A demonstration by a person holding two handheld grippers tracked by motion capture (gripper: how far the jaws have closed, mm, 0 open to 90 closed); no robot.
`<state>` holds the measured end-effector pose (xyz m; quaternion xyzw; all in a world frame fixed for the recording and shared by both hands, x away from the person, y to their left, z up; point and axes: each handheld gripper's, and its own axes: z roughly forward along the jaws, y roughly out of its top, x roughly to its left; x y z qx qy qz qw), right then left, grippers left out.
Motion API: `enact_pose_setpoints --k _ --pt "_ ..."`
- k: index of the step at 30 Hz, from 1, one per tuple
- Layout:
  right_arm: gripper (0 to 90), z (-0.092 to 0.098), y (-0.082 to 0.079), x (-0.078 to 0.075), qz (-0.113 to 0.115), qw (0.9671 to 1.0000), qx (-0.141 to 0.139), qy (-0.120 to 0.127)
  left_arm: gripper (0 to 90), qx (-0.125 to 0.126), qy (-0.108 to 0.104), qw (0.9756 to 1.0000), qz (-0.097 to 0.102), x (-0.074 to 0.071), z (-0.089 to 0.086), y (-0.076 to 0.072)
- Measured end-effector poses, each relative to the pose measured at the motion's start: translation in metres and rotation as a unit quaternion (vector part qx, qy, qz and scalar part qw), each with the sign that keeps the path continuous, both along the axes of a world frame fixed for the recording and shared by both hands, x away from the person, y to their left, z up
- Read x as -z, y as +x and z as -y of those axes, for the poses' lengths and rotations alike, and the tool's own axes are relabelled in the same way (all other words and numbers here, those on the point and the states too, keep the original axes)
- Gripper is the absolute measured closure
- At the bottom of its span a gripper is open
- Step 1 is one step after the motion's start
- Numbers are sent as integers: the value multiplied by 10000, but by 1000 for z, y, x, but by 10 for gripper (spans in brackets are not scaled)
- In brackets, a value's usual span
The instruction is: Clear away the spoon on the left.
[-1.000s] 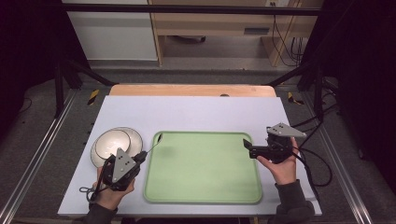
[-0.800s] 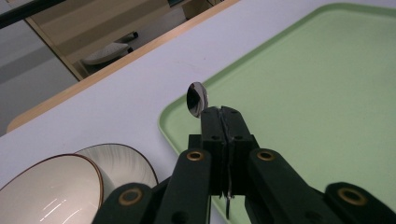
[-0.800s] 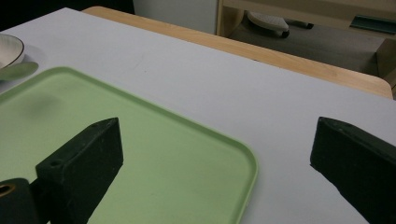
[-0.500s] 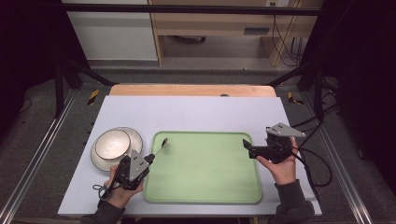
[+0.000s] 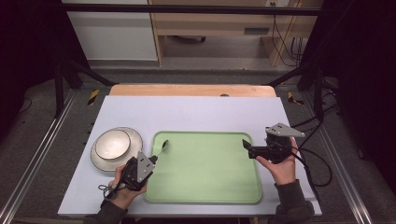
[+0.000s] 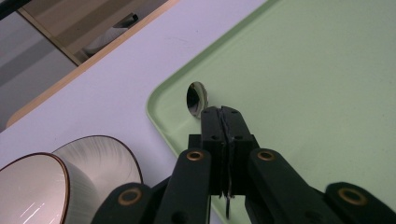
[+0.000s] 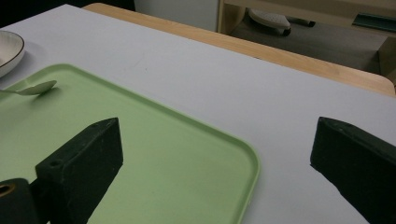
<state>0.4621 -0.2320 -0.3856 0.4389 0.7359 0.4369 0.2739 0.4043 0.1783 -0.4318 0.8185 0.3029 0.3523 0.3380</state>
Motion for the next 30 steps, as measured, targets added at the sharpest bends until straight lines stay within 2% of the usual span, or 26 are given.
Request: enact_pose_setpoints --k 2,11,20,30 --pt "27 0 0 0 2 10000 -2 4 888 49 135 9999 -14 -1 1 -1" --pt "27 0 0 0 -10 10000 3 15 887 142 573 9981 165 3 15 -8" --pt "27 0 0 0 -15 10000 1 23 884 199 807 9962 247 6 23 -11" --pt "27 0 0 0 -1 10000 -8 6 877 281 1195 9918 369 10 32 -16"
